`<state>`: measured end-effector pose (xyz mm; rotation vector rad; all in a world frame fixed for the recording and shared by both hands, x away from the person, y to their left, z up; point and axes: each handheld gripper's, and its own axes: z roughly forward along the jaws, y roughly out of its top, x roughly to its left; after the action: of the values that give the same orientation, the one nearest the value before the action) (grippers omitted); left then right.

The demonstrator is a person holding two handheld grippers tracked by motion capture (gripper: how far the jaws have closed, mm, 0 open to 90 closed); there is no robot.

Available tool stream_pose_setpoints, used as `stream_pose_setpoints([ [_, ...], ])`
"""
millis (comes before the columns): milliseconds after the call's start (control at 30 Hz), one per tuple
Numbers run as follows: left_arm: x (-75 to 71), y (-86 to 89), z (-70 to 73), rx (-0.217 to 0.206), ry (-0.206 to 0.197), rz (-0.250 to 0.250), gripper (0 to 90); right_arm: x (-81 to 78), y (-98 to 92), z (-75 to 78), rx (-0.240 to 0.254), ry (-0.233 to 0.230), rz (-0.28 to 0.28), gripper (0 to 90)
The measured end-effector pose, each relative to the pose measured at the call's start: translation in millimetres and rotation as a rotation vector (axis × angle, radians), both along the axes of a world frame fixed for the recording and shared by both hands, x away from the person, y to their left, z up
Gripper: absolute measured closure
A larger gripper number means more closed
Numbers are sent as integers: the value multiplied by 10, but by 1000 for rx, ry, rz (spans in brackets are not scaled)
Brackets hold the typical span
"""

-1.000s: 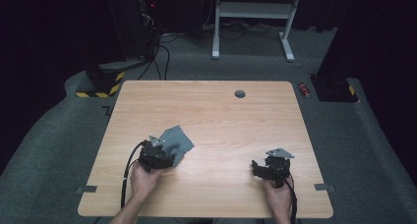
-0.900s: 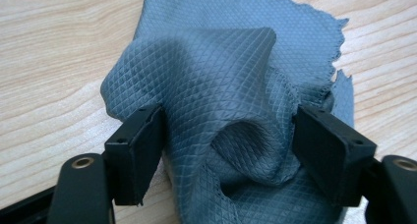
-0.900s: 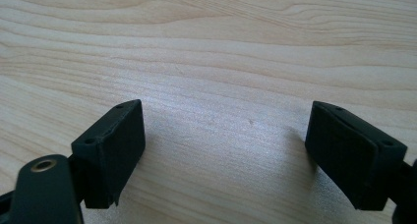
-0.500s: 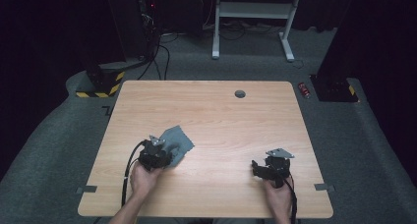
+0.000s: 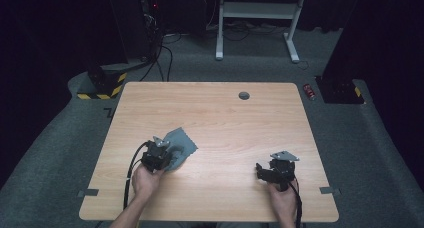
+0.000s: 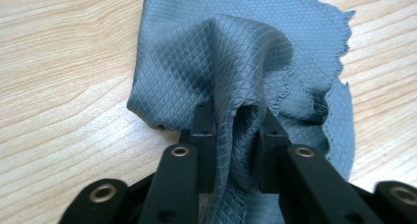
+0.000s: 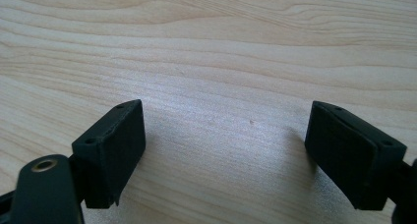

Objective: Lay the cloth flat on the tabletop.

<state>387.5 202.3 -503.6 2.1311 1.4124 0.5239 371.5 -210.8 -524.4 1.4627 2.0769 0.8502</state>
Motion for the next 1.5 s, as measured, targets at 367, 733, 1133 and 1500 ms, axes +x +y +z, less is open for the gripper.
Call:
stream_pose_setpoints([
  [367, -36, -72, 140, -65, -29, -49, 785, 0, 0, 0, 0, 0, 0, 149],
  [733, -76, -359, 235, -109, -53, -156, 786, 0, 0, 0, 0, 0, 0, 149],
  [1133, -84, -652, 205, -147, -42, -235, 785, 0, 0, 0, 0, 0, 0, 149],
  [1500, -79, -885, 143, -183, -31, -298, 779, 0, 0, 0, 0, 0, 0, 149],
])
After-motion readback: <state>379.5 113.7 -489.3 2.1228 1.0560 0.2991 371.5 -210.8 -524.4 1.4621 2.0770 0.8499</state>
